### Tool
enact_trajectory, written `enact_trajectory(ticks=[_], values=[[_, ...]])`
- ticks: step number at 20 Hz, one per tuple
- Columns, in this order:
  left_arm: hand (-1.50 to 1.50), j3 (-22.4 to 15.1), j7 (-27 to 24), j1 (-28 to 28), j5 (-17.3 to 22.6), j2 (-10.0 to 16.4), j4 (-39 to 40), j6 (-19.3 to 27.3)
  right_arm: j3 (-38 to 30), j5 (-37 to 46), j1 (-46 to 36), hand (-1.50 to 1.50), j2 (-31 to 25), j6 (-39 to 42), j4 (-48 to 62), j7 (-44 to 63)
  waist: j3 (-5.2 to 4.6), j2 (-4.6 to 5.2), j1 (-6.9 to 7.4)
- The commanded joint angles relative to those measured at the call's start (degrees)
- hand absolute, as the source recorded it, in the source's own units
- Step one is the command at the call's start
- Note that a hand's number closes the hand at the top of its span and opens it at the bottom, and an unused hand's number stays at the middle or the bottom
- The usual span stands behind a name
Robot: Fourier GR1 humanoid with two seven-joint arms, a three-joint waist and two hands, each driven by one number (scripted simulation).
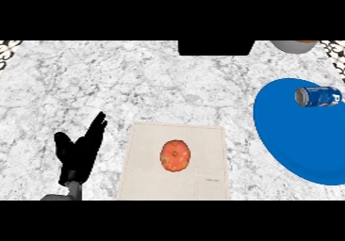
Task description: Pick the can from the placemat and place it in the plate
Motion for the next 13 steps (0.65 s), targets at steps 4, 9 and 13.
enact_trajectory(ticks=[4, 9, 13], values=[[0.00, -0.4, 1.3, 1.8, -0.7, -0.2, 0.5, -0.8, 1.3, 4.4, 8.0, -1.50, -2.0, 3.3, 0.2, -10.8, -0.26, 0.29, -0.04], [0.00, 2.8, 1.1, 2.1, 1.8, 1.8, 0.9, -3.7, 1.2, 4.6, 12.1, -1.50, -0.8, 1.5, -3.1, -11.8, -0.31, 0.21, -0.17], [0.00, 1.1, 2.2, -0.3, -1.1, -1.4, 2.1, 0.1, 0.1, 3.6, 14.9, -1.50, -2.6, 2.9, -5.3, -11.7, -0.33, 0.19, -0.47]])
